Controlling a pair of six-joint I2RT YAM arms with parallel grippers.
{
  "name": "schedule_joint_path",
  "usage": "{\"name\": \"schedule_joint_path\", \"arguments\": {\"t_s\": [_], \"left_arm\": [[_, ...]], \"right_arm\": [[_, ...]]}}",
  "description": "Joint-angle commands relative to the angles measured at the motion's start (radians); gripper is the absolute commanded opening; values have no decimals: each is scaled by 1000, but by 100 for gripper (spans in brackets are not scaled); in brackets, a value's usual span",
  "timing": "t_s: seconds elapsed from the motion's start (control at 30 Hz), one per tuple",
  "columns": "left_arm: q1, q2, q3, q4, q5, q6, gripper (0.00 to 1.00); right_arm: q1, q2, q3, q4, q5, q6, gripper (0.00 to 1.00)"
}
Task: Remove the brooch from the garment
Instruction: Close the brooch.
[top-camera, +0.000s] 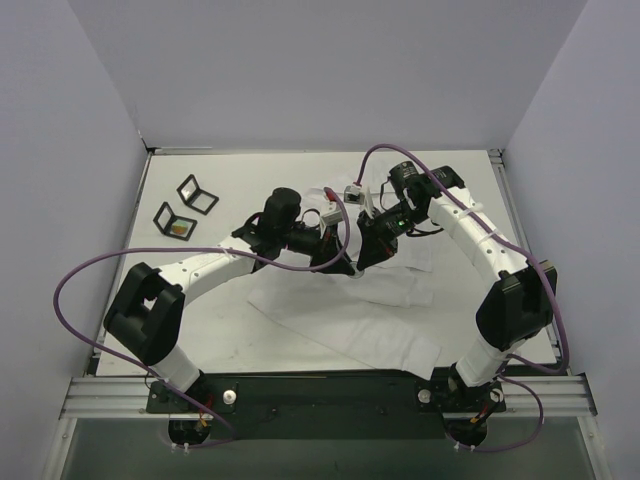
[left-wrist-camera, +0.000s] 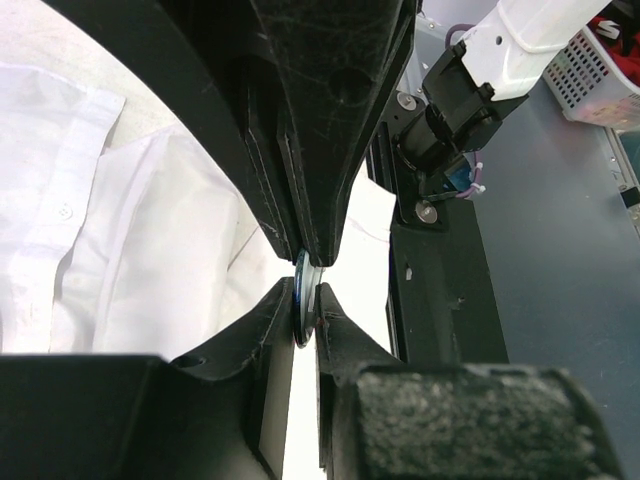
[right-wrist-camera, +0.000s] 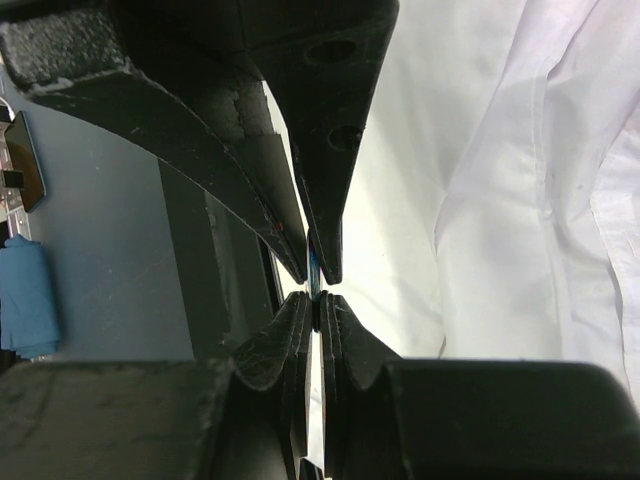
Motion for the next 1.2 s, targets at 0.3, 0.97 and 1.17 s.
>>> {"name": "schedule_joint_path", "arguments": {"t_s": [0.3,0.97,1.17], "left_arm": [[-38,1,86,-173,-63,131,15],[-38,-6,124,-271,8,198,17],[-37,-8,123,-264,23,192,20]], "right_arm": [[-5,-48,-5,0,-18,-5,0],[-5,-59,-20,20,2,9,0],[-5,-60,-23,22,3,7,0]]}}
